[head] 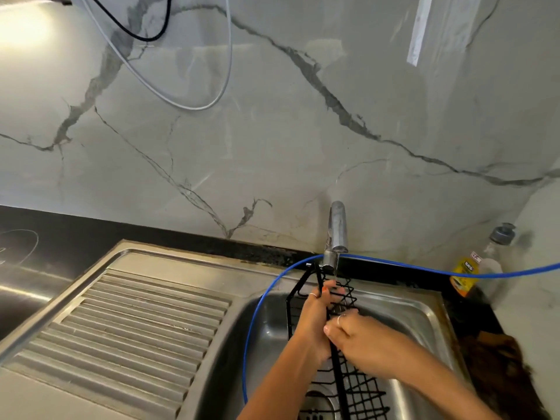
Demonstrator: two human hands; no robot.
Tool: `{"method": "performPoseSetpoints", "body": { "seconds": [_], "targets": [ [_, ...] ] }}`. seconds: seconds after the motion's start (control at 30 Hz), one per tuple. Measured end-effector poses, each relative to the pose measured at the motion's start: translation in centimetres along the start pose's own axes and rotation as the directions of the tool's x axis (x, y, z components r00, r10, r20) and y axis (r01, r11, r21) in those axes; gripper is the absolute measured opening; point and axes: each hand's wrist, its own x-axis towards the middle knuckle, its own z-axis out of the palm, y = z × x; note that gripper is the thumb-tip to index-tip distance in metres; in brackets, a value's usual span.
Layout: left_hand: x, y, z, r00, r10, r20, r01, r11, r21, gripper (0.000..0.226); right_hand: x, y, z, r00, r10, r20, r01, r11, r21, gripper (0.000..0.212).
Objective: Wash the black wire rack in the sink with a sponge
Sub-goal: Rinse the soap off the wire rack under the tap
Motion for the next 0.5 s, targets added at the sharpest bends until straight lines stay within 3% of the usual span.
{"method": "performPoseSetpoints", "body": {
  "seconds": [0.1, 0.2, 0.37, 0.5],
  "targets": [
    [-0.3, -0.4, -0.8, 1.000, 0.011, -0.011, -0.011, 1.000, 0.011, 0.024, 0.5, 0.5, 0.9, 0.984, -0.002, -0.178, 0.006, 1.000, 0.024, 0.031],
    [-1.1, 0.2, -1.2, 1.000, 0.018, 0.002, -0.018, 1.000, -0.015, 0.027, 1.7, 2.0, 3.4, 0.944, 0.006, -0.329, -0.038, 0.995, -0.091, 0.053],
    [-2.1, 1.8, -1.2, 0.996, 0.063, -0.059, -0.064, 0.998, -0.009, 0.030, 3.8, 3.3, 4.5, 0.905, -0.101, -0.414, 0.030, 0.985, -0.172, 0.056],
    [-2.6, 2.3, -1.3, 0.994, 0.047, -0.096, -0.047, 0.999, 0.004, 0.035, 7.0, 3.2, 3.0, 0.875, -0.116, -0.470, 0.062, 0.990, -0.129, 0.056]
  ]
}}
